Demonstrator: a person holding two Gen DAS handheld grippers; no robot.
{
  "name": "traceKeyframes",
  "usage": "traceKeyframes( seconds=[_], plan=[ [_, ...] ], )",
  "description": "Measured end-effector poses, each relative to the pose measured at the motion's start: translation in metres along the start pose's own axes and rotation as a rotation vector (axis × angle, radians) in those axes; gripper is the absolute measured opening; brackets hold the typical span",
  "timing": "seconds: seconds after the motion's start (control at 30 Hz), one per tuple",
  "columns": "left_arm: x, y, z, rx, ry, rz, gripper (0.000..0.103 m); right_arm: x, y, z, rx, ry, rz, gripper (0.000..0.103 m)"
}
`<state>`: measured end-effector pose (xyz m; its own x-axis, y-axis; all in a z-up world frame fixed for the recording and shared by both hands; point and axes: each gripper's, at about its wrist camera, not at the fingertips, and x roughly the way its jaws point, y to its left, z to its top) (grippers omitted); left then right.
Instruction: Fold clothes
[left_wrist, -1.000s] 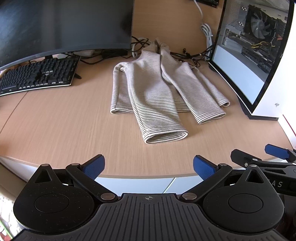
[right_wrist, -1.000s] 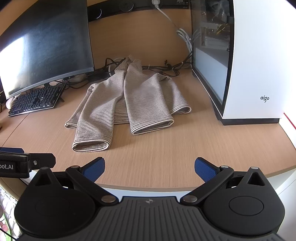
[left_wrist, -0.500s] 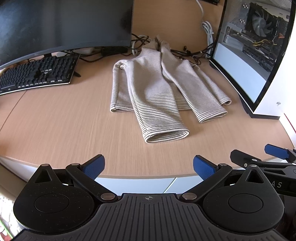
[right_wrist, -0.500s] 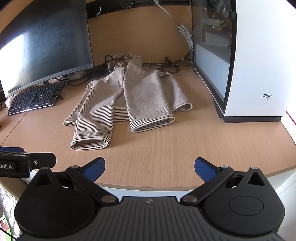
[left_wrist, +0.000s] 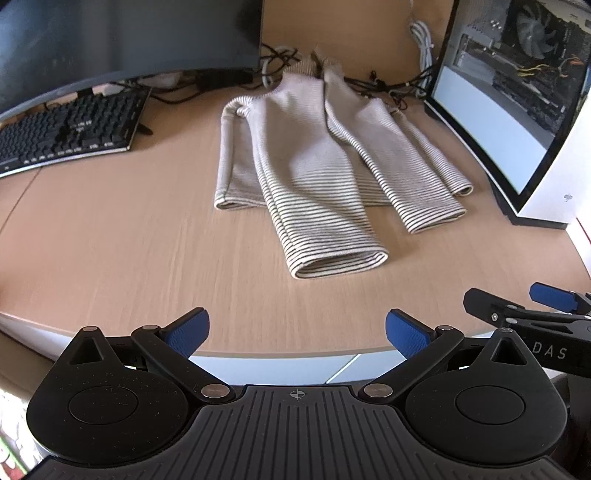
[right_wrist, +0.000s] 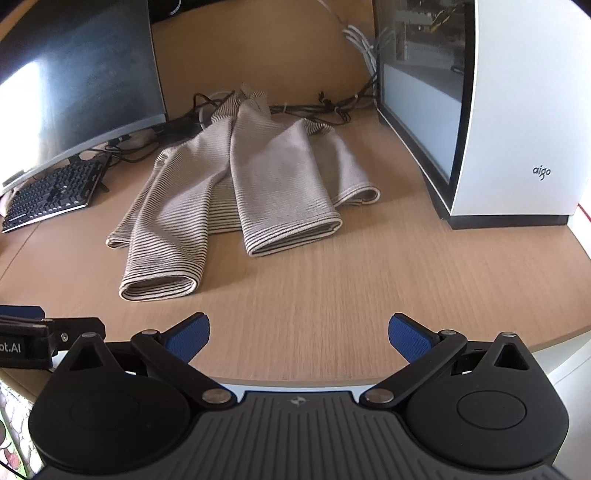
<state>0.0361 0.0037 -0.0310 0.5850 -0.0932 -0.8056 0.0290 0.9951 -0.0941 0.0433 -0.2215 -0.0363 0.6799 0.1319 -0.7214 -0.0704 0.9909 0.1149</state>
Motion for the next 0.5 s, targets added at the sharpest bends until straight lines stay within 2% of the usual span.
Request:
traceKeyframes(
  seconds=[0.27, 0.5],
  plan=[
    [0.022, 0.029, 0.025, -0.025, 0.016, -0.078, 0.103, 0.022, 0.023, 0.029, -0.010, 0.008, -0.064, 0.103],
    [0.039, 0.066, 0.057, -0.020, 0.022, -0.150, 0.103, 0.039, 0.048, 0.060, 0.085, 0.002, -0.127, 0.103]
  ],
)
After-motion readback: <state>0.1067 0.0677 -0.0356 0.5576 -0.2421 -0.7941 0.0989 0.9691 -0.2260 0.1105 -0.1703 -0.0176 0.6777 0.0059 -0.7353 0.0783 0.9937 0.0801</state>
